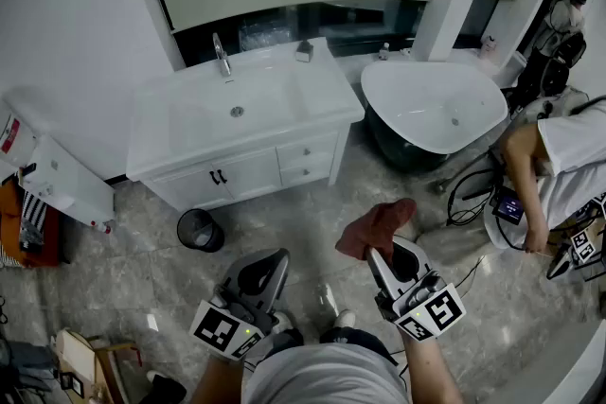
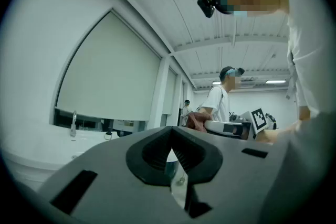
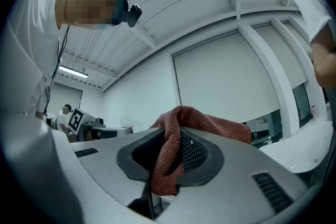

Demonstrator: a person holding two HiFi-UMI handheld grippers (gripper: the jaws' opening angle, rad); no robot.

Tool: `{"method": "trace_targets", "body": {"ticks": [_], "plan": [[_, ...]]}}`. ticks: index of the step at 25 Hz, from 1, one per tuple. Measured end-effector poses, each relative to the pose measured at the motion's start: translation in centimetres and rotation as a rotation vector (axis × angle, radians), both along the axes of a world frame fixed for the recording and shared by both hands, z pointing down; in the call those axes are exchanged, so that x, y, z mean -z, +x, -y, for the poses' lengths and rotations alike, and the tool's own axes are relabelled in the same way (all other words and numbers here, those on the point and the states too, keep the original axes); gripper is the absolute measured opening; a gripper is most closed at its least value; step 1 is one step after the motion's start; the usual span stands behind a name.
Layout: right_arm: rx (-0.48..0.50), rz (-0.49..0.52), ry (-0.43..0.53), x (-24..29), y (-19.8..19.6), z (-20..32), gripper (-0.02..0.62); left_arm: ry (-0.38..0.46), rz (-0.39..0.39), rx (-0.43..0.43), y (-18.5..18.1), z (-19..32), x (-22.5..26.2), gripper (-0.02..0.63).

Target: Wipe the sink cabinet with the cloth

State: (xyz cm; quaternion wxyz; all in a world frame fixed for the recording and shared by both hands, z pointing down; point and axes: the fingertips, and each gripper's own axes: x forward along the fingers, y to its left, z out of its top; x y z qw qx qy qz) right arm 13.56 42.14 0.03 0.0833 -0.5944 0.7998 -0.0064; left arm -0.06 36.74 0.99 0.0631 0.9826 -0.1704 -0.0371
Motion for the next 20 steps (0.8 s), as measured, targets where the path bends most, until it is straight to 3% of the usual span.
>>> {"method": "trace_targets", "body": {"ticks": [13, 20], "plan": [[0.035, -0.010, -0.014, -0.8, 2.6, -0.3, 0.077, -0.010, 0.003, 0.048, 2.2, -0.4, -0.6, 0.011], [0.060, -0.002, -0.014, -1.2, 5.9, -1.0, 0.077, -0.013, 0.032, 0.063, 5.7, -1.4, -1.2, 0.011]]}}
